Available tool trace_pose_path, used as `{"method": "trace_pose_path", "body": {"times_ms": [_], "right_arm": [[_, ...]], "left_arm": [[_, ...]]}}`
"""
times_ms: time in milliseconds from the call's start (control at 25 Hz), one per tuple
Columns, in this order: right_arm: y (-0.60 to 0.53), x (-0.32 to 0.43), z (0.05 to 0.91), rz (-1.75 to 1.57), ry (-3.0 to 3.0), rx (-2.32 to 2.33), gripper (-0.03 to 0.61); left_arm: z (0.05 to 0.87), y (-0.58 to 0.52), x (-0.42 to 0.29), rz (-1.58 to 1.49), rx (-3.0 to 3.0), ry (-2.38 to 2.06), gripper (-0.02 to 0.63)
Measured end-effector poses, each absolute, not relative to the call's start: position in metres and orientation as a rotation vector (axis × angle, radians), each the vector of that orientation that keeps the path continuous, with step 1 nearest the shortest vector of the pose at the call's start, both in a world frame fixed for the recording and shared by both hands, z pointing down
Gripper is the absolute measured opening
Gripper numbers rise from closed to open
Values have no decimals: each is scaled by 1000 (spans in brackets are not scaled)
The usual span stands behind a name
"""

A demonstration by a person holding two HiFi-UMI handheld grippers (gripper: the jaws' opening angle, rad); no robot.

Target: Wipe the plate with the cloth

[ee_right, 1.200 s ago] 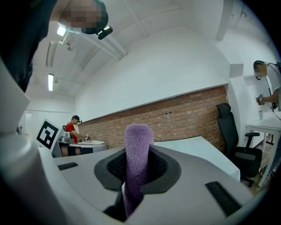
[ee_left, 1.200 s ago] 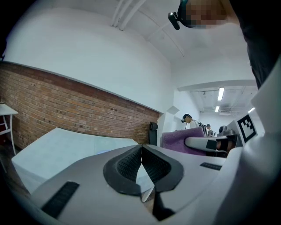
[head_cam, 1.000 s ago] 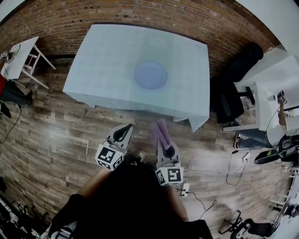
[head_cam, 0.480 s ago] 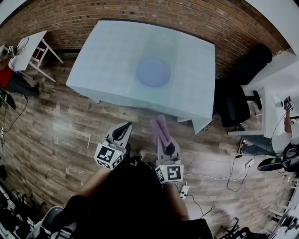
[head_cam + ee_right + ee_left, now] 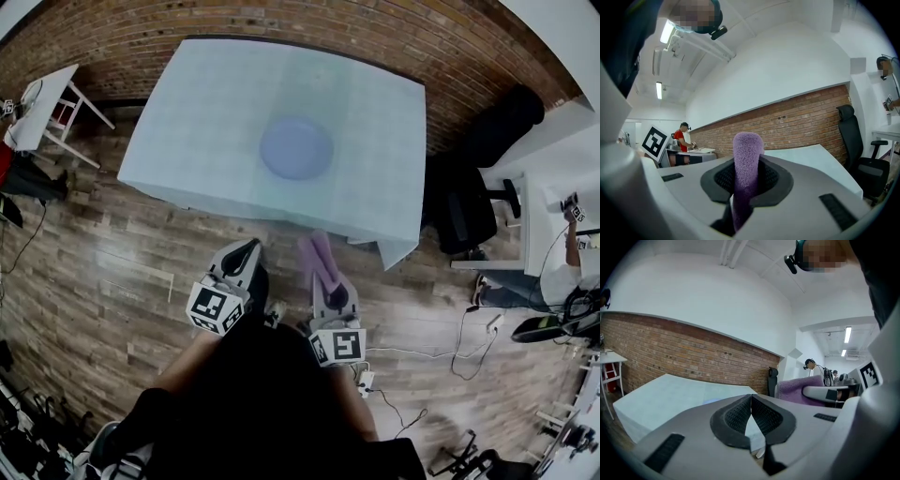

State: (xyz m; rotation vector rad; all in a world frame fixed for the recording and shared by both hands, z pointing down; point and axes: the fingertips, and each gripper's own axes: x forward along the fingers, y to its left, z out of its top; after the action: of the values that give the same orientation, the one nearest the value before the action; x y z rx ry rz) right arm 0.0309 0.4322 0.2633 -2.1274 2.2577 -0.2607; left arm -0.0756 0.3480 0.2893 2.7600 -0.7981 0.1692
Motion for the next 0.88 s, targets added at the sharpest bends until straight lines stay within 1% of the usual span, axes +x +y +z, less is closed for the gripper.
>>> {"method": "trace_pose_path", "body": {"times_ms": [280, 880], "right_arm": [[377, 46, 262, -249, 2296, -2122, 64], [229, 48, 267, -279, 2365, -2116, 64]], "left_arm": [[294, 293, -53, 176, 2745, -786, 34], [313, 146, -45, 210, 2676, -756, 34]]}}
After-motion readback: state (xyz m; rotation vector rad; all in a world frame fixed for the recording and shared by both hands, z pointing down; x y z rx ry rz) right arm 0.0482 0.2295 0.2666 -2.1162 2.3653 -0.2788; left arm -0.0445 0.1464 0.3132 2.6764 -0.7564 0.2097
